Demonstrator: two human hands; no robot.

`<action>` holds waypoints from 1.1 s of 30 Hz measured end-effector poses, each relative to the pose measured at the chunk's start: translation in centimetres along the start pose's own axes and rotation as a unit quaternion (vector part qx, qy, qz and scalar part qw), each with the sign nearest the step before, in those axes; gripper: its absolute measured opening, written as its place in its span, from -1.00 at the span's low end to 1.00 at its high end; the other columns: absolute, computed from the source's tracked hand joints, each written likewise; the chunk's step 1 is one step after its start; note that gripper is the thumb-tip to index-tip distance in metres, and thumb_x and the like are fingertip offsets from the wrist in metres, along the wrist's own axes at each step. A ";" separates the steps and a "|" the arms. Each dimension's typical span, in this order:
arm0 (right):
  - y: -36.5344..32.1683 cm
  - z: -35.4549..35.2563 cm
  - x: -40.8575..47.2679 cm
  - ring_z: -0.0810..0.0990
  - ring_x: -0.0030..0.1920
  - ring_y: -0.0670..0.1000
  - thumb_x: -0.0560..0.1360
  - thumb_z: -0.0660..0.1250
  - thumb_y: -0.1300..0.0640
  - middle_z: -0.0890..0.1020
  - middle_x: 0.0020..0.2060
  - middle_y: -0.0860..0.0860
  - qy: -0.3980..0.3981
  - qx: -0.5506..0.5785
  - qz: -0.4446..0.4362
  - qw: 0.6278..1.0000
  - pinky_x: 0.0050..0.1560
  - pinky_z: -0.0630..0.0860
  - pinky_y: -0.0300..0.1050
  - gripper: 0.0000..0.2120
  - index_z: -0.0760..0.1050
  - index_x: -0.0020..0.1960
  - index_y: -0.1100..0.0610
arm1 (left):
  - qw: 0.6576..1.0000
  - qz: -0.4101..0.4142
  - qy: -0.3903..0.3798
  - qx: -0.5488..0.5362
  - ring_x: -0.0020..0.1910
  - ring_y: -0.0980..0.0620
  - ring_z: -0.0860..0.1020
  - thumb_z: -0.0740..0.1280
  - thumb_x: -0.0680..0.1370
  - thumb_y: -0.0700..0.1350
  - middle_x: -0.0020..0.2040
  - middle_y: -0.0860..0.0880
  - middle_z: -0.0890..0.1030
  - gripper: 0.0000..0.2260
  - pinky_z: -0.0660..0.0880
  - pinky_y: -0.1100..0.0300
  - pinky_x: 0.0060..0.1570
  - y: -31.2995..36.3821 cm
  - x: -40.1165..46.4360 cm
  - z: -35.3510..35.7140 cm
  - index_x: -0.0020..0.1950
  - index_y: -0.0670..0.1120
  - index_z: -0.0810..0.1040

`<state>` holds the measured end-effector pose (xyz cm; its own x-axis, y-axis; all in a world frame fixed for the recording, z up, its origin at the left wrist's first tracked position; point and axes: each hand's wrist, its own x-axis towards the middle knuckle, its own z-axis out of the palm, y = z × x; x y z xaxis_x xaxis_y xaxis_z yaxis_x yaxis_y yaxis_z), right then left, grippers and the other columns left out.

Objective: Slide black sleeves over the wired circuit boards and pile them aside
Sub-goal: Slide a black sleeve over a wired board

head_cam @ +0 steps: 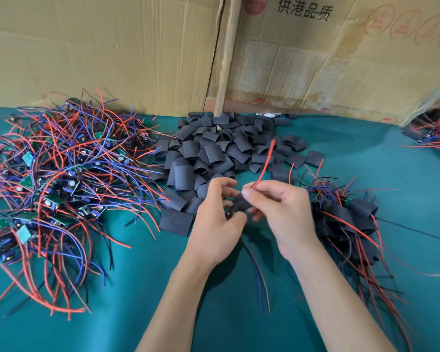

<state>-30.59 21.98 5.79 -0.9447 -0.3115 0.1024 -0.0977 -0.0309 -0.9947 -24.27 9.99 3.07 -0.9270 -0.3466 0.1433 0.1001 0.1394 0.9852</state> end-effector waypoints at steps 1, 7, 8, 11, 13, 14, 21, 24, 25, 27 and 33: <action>-0.2 -0.4 0.2 0.58 -0.42 -0.02 0.49 0.47 0.37 0.73 -0.24 0.06 0.032 0.034 0.006 0.999 -0.44 0.49 -0.23 -0.83 0.72 -0.19 0.15 | 1.000 0.001 0.000 0.004 -0.06 0.11 0.62 0.28 0.41 -0.23 0.01 0.10 0.60 -0.60 0.55 0.24 -0.04 -0.1 0.0 0.0 0.19 0.09 0.42; -0.7 -1.8 0.8 0.58 -0.40 -0.05 0.51 0.46 0.33 0.71 -0.21 0.01 0.094 0.153 0.031 0.983 -0.40 0.48 -0.27 -0.80 0.73 -0.22 0.11 | 1.000 0.000 0.004 -0.025 -0.14 -0.04 0.70 0.45 0.56 -0.22 -0.17 -0.04 0.73 -0.90 0.64 0.04 0.00 -0.3 0.1 0.2 -0.03 -0.05 0.58; -0.7 -1.6 0.8 0.58 -0.40 -0.05 0.51 0.46 0.33 0.71 -0.22 0.00 0.099 0.145 0.028 0.984 -0.40 0.48 -0.27 -0.81 0.73 -0.22 0.11 | 0.999 0.000 0.007 -0.043 -0.13 -0.06 0.71 0.45 0.56 -0.23 -0.17 -0.06 0.73 -0.92 0.65 0.04 0.00 -0.3 0.1 0.1 -0.03 -0.07 0.59; -0.7 -1.5 0.7 0.58 -0.39 -0.03 0.51 0.46 0.34 0.71 -0.25 0.00 0.117 0.120 0.014 0.986 -0.41 0.48 -0.25 -0.79 0.72 -0.23 0.11 | 0.995 -0.006 0.014 -0.098 -0.12 -0.05 0.73 0.41 0.59 -0.29 -0.14 -0.09 0.73 -0.90 0.65 0.14 -0.04 -0.3 0.2 -0.1 0.00 -0.10 0.64; -0.7 -1.5 0.7 0.58 -0.39 -0.03 0.51 0.47 0.33 0.70 -0.26 0.00 0.120 0.119 0.015 0.985 -0.41 0.48 -0.25 -0.81 0.71 -0.23 0.12 | 0.996 -0.007 0.017 -0.091 -0.15 -0.04 0.73 0.40 0.59 -0.29 -0.15 -0.06 0.73 -0.87 0.64 0.18 -0.10 -0.3 0.3 0.0 -0.01 -0.06 0.65; -0.7 -1.4 0.7 0.58 -0.39 -0.03 0.51 0.47 0.31 0.69 -0.27 0.00 0.116 0.120 0.021 0.986 -0.40 0.49 -0.25 -0.84 0.70 -0.22 0.14 | 0.997 -0.007 0.015 -0.080 -0.17 -0.03 0.73 0.40 0.60 -0.29 -0.16 -0.03 0.72 -0.85 0.63 0.19 -0.14 -0.3 0.3 0.1 -0.02 -0.04 0.65; -0.6 -1.4 0.7 0.61 -0.37 -0.01 0.49 0.50 0.28 0.68 -0.30 0.05 0.083 0.100 0.040 0.991 -0.37 0.53 -0.24 -0.88 0.72 -0.20 0.13 | 0.999 -0.016 0.015 -0.035 -0.24 0.03 0.72 0.41 0.59 -0.27 -0.22 0.04 0.71 -0.81 0.60 0.25 -0.23 -0.4 0.1 0.3 -0.06 0.02 0.66; -0.6 -2.0 0.8 0.61 -0.38 0.00 0.49 0.52 0.26 0.68 -0.32 0.10 0.072 0.045 0.029 0.996 -0.39 0.53 -0.24 -0.95 0.72 -0.15 0.17 | 1.000 -0.015 0.009 0.015 -0.25 0.09 0.71 0.40 0.58 -0.27 -0.24 0.03 0.71 -0.79 0.60 0.26 -0.21 -0.5 0.0 0.5 -0.08 0.05 0.67; -0.5 -2.0 0.8 0.61 -0.38 0.00 0.48 0.52 0.25 0.68 -0.33 0.11 0.069 0.034 0.030 0.997 -0.40 0.53 -0.24 -0.97 0.71 -0.14 0.18 | 0.999 -0.013 0.009 0.034 -0.26 0.12 0.70 0.40 0.58 -0.26 -0.25 0.05 0.71 -0.77 0.61 0.26 -0.19 -0.6 0.0 0.5 -0.08 0.08 0.66; -0.3 -1.9 0.9 0.61 -0.38 0.00 0.48 0.53 0.24 0.68 -0.34 0.09 0.069 0.019 0.025 0.997 -0.39 0.53 -0.24 -0.96 0.71 -0.15 0.18 | 0.997 -0.003 0.016 0.071 -0.29 0.17 0.69 0.39 0.58 -0.24 -0.26 0.11 0.70 -0.75 0.61 0.27 -0.18 -0.6 0.0 0.5 -0.10 0.14 0.64; 0.0 -1.6 0.6 0.63 -0.39 0.00 0.47 0.55 0.21 0.69 -0.37 0.07 0.060 -0.022 -0.007 0.998 -0.38 0.56 -0.21 -0.94 0.72 -0.18 0.11 | 0.987 0.033 0.047 0.151 -0.21 0.00 0.66 0.40 0.55 -0.21 -0.20 0.04 0.67 -0.88 0.62 -0.02 -0.09 -0.5 -0.2 0.7 -0.03 -0.01 0.68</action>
<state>-31.68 23.32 5.87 -0.9736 -0.1948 0.1187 -0.1224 0.0072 -0.9925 -24.40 10.65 2.50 -0.8829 -0.4106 0.2276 0.0330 0.4293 0.9025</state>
